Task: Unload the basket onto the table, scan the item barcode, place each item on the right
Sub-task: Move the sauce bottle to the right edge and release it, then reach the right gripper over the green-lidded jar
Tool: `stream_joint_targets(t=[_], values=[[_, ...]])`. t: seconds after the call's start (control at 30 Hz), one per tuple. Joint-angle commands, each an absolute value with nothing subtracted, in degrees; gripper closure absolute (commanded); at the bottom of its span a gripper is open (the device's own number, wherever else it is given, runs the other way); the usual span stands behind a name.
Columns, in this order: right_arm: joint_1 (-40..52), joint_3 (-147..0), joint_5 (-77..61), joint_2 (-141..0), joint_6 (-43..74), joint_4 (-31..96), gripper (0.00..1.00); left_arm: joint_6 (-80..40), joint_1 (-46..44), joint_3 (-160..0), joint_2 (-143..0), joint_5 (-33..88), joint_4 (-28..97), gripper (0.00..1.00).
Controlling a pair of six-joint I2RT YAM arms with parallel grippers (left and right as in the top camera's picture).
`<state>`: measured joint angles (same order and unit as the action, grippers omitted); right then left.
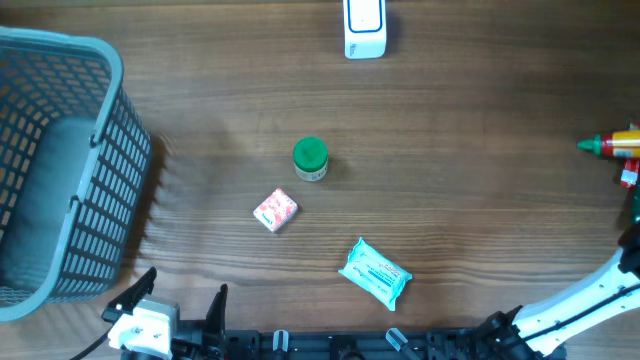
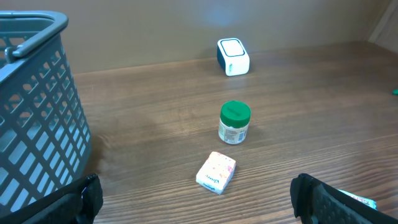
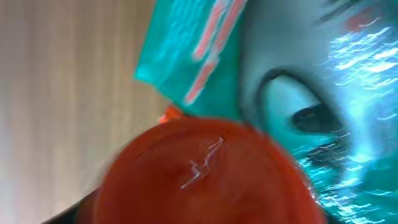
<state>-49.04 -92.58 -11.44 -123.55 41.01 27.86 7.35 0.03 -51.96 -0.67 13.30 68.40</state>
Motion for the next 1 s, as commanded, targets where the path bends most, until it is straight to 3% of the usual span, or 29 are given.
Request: stream_joint_targets(t=[0.0,0.13,0.23,0.37,0.47,0.6,0.73,0.8,0.97], values=[[-49.95,-91.92,-9.54,-123.31,40.4,27.88,0.0,7.03,-0.27,-51.96,-0.27,13.21,68.25,0.0],[-50.11,-91.94,-18.81,-119.72,37.47,30.92,0.0,7.03,-0.27,-51.96,-0.27,13.21,68.25,0.0],[-48.95,-91.94,-22.63,-107.96,39.33,34.65,0.0,7.03,-0.27,-51.96,-0.27,13.21,68.25,0.0],[-41.54,-91.94,-22.83,-96.01,44.1,40.34,0.0,7.03,-0.27,-51.96,-0.27,13.21,68.27,0.0],[-30.2,-91.94,-23.59,-91.9,46.65,48.12,0.0,7.03,-0.27,-51.96,-0.27,13.21,68.27,0.0],[-6.39,-91.9,-22.61,-92.79,41.93,56.29,0.0,7.03,-0.27,-51.96,-0.27,13.21,68.25,0.0],[15.73,-91.9,-8.6,-93.06,42.06,55.99,0.0,7.03,-0.27,-51.96,-0.27,13.21,68.25,0.0],[23.9,-91.9,-3.49,-93.97,42.22,55.05,0.0,7.03,-0.27,-51.96,-0.27,13.21,68.27,0.0],[34.52,-91.42,8.45,-98.56,41.91,50.54,0.0,7.03,-0.27,-51.96,-0.27,13.21,68.25,0.0]])
